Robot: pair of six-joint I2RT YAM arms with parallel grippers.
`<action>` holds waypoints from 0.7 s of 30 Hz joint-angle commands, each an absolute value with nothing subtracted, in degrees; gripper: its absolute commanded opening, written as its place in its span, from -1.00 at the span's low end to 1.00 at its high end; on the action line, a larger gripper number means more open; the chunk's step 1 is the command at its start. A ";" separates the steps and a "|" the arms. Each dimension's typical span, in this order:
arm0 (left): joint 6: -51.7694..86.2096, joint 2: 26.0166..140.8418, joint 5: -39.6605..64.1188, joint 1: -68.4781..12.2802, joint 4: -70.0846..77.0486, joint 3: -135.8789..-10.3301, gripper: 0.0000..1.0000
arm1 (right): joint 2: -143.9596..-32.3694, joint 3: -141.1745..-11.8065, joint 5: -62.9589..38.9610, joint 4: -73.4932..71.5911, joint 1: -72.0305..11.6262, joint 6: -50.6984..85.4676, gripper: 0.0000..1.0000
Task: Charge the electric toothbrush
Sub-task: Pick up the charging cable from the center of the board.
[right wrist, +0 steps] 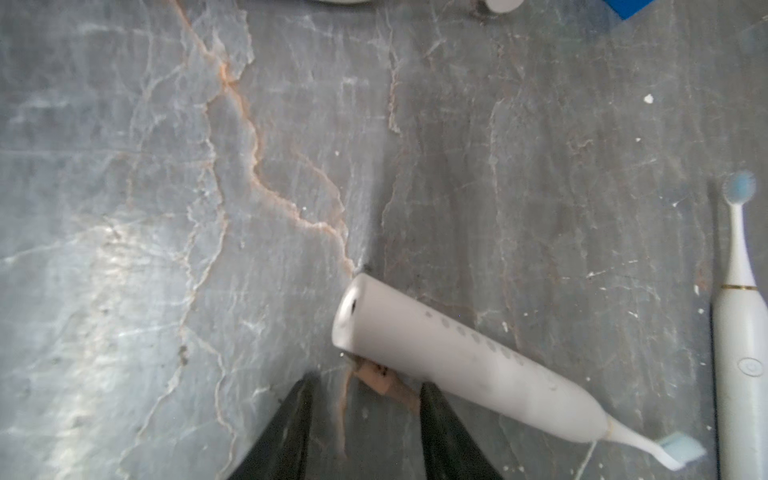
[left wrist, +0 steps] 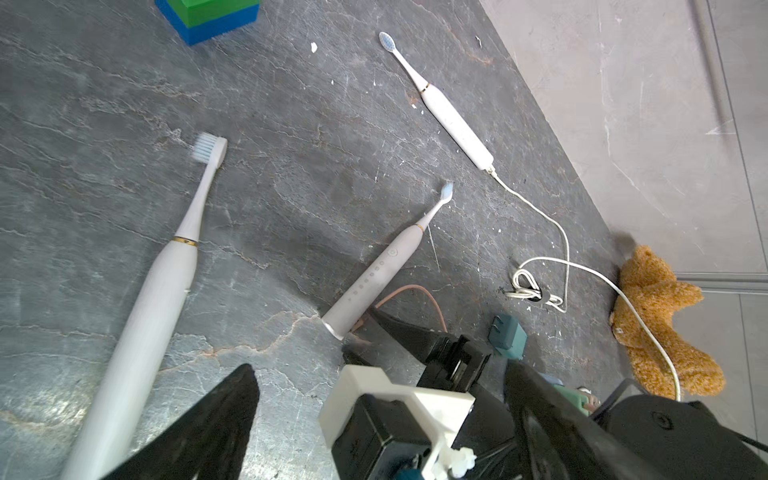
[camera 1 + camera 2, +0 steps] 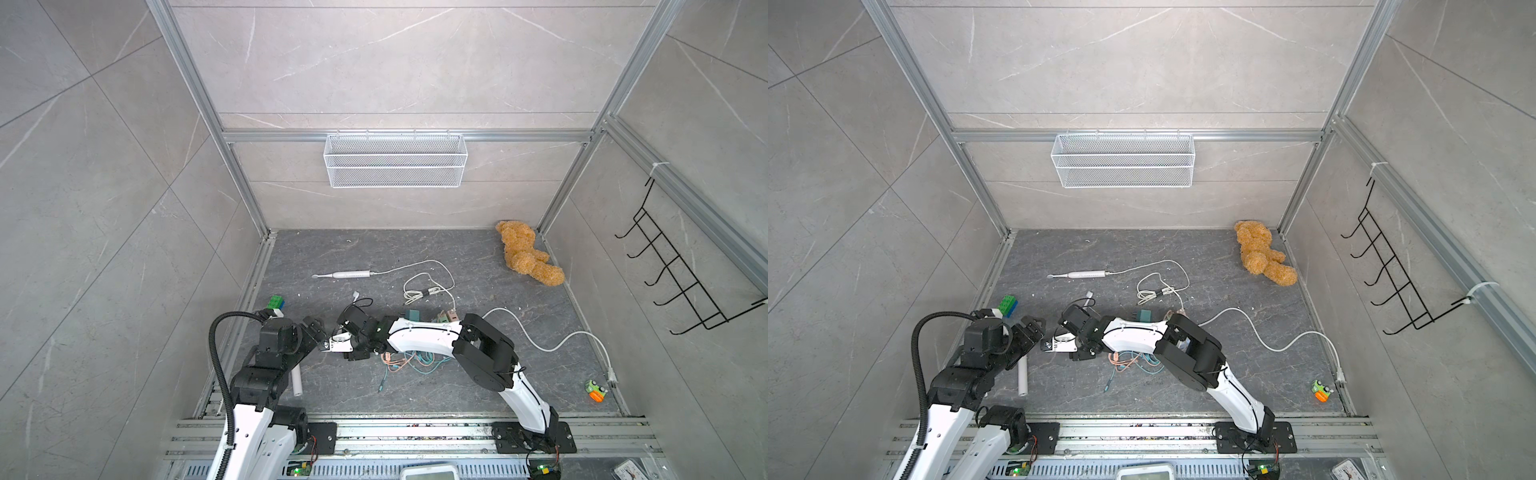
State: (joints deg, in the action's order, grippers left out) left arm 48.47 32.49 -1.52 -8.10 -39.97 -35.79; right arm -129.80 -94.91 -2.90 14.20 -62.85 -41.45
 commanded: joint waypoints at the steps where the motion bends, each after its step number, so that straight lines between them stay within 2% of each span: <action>1: 47.20 31.75 -4.30 -7.82 -40.91 -37.54 0.89 | -133.04 -98.23 -4.02 19.94 -62.40 -43.72 -0.12; 11: 46.73 32.12 -4.83 -7.82 -40.44 -37.70 0.89 | -140.13 -112.22 -8.25 42.08 -60.64 -46.16 -0.34; 13: 46.76 32.26 -4.79 -7.78 -40.41 -37.60 0.89 | -141.68 -115.08 -8.09 46.83 -60.49 -46.55 -0.46; 21: 46.78 32.26 -4.94 -7.82 -40.00 -37.44 0.89 | -142.16 -115.72 -10.20 48.79 -60.42 -46.58 -0.55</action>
State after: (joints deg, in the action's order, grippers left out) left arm 47.94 32.23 -4.38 -8.10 -40.73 -35.79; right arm -139.11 -116.27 -8.97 41.01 -60.29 -45.78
